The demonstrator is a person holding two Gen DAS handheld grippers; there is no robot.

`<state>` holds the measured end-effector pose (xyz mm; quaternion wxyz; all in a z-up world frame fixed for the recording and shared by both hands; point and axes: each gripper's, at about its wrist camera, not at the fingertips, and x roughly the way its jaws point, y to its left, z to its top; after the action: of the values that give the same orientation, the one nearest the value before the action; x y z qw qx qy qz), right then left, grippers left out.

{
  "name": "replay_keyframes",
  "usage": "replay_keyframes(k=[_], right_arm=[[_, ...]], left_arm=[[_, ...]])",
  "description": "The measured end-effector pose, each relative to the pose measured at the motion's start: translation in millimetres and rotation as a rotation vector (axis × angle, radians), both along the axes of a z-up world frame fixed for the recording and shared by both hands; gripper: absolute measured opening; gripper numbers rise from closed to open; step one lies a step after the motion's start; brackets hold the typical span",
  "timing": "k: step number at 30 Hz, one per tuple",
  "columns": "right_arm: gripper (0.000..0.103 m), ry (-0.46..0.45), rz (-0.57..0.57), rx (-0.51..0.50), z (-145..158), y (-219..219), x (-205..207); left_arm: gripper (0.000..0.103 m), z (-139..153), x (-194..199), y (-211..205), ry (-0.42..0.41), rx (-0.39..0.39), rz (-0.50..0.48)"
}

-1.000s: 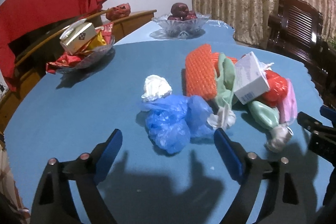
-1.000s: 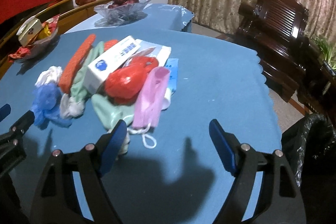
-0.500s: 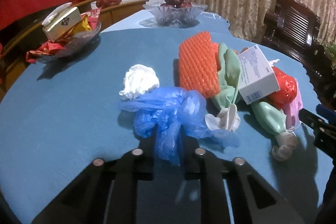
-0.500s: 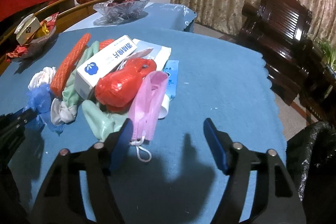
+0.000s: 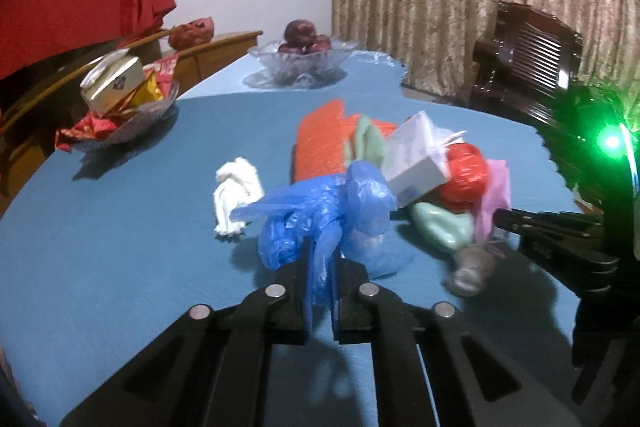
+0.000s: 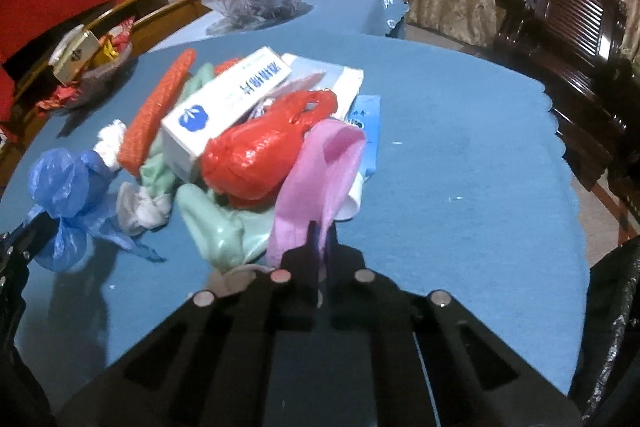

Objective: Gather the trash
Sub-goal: 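Grasp the blue plastic bag with the left tool while the right tool grasps the pink mask, then carry both items over the bin and open both tools to drop them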

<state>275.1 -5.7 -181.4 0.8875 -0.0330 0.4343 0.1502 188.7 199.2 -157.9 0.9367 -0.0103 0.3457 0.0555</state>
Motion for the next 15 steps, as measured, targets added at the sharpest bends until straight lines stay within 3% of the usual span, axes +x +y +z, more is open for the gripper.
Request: replay_keyframes(k=[15], right_arm=[[0.002,-0.117,-0.097,0.053,74.2,-79.3,-69.1]], left_arm=[[0.007,51.1,-31.5,-77.4,-0.071,-0.004,-0.147]])
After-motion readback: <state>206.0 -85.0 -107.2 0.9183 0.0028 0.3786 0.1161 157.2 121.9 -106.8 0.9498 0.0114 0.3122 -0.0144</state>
